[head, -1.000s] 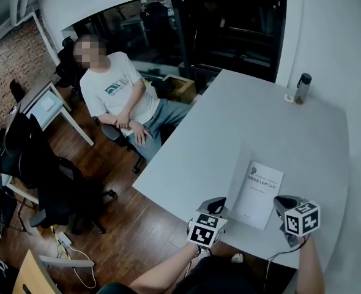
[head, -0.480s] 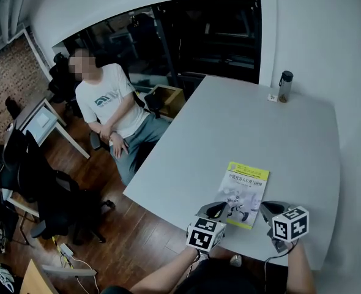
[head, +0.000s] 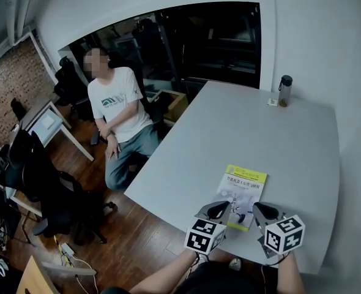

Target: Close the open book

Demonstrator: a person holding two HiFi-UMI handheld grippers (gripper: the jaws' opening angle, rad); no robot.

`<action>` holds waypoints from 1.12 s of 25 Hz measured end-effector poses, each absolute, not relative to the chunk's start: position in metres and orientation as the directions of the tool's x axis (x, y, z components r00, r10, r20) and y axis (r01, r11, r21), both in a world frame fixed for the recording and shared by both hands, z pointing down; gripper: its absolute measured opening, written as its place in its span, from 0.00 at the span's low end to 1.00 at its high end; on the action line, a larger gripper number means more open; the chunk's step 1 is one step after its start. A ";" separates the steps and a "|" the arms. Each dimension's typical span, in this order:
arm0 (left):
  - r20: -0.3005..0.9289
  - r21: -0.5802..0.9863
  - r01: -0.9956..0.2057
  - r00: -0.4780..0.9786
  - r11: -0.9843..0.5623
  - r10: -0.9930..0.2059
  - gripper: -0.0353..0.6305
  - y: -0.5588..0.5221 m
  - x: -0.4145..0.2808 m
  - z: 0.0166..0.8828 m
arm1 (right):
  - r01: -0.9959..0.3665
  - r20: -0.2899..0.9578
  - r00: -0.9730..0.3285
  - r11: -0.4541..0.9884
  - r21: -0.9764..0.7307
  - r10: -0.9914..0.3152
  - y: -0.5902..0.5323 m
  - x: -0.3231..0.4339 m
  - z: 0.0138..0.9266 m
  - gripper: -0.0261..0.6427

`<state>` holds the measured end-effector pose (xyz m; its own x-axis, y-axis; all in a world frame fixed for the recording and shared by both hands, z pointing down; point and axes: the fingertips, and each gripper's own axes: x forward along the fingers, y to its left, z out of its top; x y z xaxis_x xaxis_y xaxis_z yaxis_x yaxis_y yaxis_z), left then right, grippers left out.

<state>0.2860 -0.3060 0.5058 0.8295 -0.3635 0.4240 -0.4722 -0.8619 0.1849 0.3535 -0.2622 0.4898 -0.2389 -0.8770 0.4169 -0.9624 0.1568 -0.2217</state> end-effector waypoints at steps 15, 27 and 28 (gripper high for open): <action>0.311 0.096 -0.473 0.850 -0.876 -0.425 0.06 -0.272 0.288 0.433 | -0.957 0.205 -0.277 0.250 -0.151 -0.939 -0.239 0.339 0.410 0.06; 0.263 0.084 -0.405 0.891 -0.911 -0.371 0.06 -0.229 0.245 0.406 | -0.977 0.155 -0.208 0.200 -0.068 -0.966 -0.208 0.287 0.382 0.06; 0.259 0.086 -0.402 0.893 -0.912 -0.369 0.06 -0.225 0.243 0.404 | -0.978 0.154 -0.206 0.199 -0.066 -0.966 -0.205 0.284 0.381 0.06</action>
